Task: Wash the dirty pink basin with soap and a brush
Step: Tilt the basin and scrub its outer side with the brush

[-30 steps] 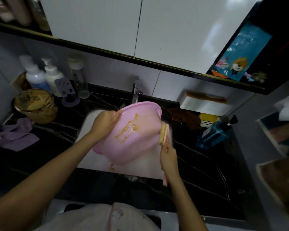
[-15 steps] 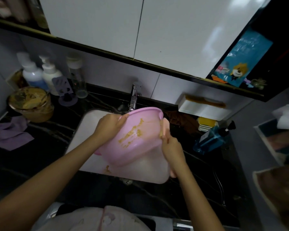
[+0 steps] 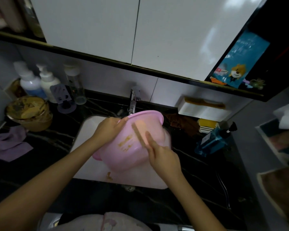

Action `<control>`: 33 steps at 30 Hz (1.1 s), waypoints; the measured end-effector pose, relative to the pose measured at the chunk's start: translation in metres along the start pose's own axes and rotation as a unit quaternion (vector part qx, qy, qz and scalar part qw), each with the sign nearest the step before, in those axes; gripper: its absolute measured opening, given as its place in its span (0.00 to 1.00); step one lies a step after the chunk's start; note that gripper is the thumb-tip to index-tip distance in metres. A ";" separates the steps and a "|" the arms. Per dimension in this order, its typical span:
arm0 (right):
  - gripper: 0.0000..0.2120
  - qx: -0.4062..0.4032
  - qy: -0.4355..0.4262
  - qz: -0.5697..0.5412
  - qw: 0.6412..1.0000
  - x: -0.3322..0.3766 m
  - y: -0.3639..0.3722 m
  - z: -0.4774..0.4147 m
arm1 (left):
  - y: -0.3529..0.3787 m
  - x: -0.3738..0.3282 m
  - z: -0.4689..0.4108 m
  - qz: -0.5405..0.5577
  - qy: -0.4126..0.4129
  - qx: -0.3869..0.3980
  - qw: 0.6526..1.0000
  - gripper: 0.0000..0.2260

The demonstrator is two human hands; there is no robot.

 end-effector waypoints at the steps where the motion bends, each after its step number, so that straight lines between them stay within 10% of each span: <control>1: 0.24 -0.032 0.050 -0.022 0.998 -0.012 -0.010 -0.013 | 0.000 -0.001 -0.001 -0.001 0.003 -0.001 1.000 0.26; 8: 0.25 0.040 -0.073 -0.003 0.997 0.018 0.018 0.024 | -0.001 0.010 -0.005 0.026 0.002 0.006 1.000 0.25; 13: 0.24 -0.073 0.076 -0.043 0.994 -0.013 -0.017 -0.022 | 0.006 -0.003 -0.004 0.011 0.017 0.023 1.000 0.24; 18: 0.25 -0.019 -0.066 -0.001 0.998 0.005 0.014 0.027 | 0.000 0.019 -0.007 0.039 0.002 0.020 0.999 0.27; 22: 0.25 -0.098 0.103 -0.026 0.989 -0.034 -0.010 -0.003 | 0.008 0.004 -0.004 0.032 0.025 0.038 0.998 0.25; 28: 0.25 -0.036 -0.034 -0.062 0.997 0.012 0.039 0.045 | 0.006 0.007 -0.005 0.040 0.026 0.039 0.998 0.24; 33: 0.26 -0.169 0.133 -0.106 0.971 -0.021 0.009 0.025 | 0.013 -0.005 0.004 0.032 0.034 0.035 0.998 0.22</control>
Point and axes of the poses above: each hand's wrist, its own z-axis away from the middle knuckle, its own y-axis out of the palm, x = y × z, the point moved 7 cm from there along -z, towards the middle knuckle, and after that the axes turned 15 degrees about -z, right-handed, at the moved point
